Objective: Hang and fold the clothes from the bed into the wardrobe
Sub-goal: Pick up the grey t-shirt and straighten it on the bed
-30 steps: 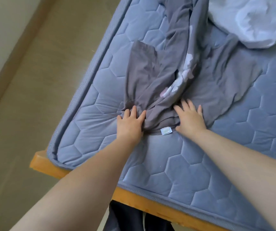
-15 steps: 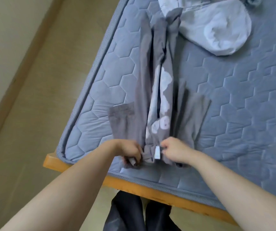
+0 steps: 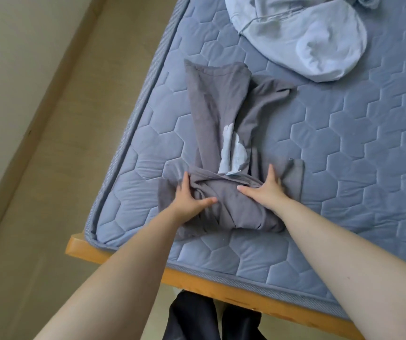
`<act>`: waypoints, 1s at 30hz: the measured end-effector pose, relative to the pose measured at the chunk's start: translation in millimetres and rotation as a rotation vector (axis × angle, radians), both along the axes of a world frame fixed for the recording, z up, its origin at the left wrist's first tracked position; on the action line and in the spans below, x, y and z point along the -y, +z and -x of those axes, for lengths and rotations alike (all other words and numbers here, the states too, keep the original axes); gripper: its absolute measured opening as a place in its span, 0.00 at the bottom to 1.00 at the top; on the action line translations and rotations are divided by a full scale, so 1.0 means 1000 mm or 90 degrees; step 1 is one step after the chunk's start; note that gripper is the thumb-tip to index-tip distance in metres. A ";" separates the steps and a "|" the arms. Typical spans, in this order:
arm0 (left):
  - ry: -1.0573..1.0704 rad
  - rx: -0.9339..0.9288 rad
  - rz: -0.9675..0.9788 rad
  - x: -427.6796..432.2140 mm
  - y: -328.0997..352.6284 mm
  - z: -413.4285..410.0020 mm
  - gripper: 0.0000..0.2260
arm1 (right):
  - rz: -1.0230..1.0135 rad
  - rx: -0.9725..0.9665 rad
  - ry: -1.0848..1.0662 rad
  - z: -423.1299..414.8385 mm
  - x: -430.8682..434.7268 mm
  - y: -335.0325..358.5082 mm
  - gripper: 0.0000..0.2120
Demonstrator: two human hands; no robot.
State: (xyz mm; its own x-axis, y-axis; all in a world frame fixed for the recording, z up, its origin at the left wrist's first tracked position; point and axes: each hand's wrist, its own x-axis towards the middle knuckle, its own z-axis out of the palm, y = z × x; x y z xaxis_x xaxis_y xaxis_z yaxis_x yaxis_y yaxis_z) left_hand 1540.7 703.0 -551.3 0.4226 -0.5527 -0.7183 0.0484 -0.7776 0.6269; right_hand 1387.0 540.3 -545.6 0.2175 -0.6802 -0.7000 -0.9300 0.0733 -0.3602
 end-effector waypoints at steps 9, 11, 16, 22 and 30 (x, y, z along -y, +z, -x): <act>0.185 -0.173 0.079 0.006 0.012 0.042 0.22 | -0.015 0.075 0.058 -0.001 -0.022 -0.003 0.22; 0.206 -0.158 0.094 0.009 0.033 0.053 0.19 | 0.002 0.111 0.067 0.000 -0.020 0.020 0.18; 0.228 -0.086 0.130 0.009 0.107 0.079 0.15 | 0.076 0.183 0.128 0.015 -0.019 0.102 0.07; 0.096 0.238 0.196 -0.016 0.225 0.112 0.34 | 0.302 0.196 0.300 0.043 -0.029 0.238 0.08; -0.144 0.623 0.141 -0.053 0.396 0.168 0.54 | 0.573 0.429 0.501 0.129 -0.093 0.424 0.06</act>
State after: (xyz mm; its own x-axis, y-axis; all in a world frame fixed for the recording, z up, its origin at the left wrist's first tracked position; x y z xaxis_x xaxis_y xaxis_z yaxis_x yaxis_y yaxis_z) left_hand 1372.8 755.8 -155.6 0.6381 -0.7699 0.0122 -0.6933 -0.5676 0.4439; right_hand 1257.9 633.0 -121.4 0.8729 -0.3792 0.3069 -0.2449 -0.8847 -0.3966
